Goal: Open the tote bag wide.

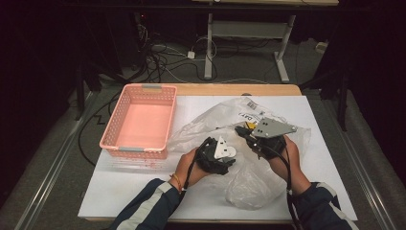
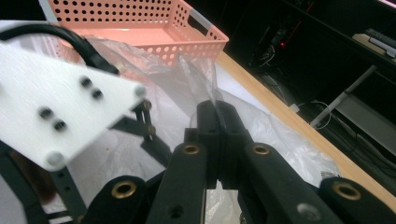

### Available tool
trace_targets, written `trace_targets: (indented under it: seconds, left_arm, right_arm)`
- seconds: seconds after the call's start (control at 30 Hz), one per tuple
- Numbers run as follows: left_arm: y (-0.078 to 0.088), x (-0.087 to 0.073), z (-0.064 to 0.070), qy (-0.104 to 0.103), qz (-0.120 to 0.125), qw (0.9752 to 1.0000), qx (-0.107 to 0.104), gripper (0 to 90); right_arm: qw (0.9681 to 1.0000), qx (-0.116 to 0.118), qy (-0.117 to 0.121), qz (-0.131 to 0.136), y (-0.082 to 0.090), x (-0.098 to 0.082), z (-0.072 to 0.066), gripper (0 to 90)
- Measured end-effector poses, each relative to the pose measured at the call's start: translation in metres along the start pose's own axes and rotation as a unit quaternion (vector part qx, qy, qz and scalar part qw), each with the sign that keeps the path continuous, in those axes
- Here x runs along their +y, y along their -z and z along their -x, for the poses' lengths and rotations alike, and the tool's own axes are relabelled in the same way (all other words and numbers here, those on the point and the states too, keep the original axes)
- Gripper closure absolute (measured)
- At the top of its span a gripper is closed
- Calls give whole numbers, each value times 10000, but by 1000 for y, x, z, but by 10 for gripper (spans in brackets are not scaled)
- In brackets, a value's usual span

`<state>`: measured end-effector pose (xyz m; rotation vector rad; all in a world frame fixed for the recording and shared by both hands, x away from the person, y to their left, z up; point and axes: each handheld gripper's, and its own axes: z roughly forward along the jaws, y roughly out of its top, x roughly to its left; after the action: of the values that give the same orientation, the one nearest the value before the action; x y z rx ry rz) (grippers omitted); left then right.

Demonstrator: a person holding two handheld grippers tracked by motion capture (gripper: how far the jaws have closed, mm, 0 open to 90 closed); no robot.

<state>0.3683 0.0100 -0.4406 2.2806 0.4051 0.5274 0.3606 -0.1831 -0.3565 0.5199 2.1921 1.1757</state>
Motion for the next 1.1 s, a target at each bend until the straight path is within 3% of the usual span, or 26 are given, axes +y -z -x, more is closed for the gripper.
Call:
trace_targets:
  seconds: [0.13,0.27,0.43,0.6,0.67,0.73,0.83,0.87,1.0,1.07,1.1]
  left_arm:
    - [25,-4,3,-229,136,9993,252,242]
    - [55,-10,4,-260,415,9980,410,242]
    - [95,-16,8,-320,878,9933,683,242]
    - [126,-30,-1,-91,995,9888,1108,241]
    - [134,-40,-9,133,989,9883,1157,239]
    - [135,-49,-16,345,798,9893,1175,210]
    - [127,-64,-22,261,324,9912,1256,186]
    - [124,-68,-26,345,241,9921,1180,186]
    - [111,-78,-35,590,-163,9914,1160,192]
    - [107,-79,-37,692,-270,9907,1141,246]
    - [105,-79,-39,709,-339,9910,1086,350]
  right_arm:
    - [10000,9,15,-20,1,-1,0,900]
    - [10000,42,30,-80,0,-4,0,900]
    - [9998,93,57,-146,-1,-5,-3,900]
    - [9996,140,100,-229,-4,-6,-5,900]
    - [9995,142,103,-249,-3,-7,-5,900]
    - [9995,157,107,-259,-3,-8,-4,900]
    - [9993,180,112,-324,-1,-10,-3,900]
    - [9993,180,112,-324,-1,-10,-3,900]
    - [9991,190,93,-367,1,-13,1,900]
    - [9992,188,72,-356,2,-14,3,900]
    - [9991,185,59,-369,2,-14,4,900]
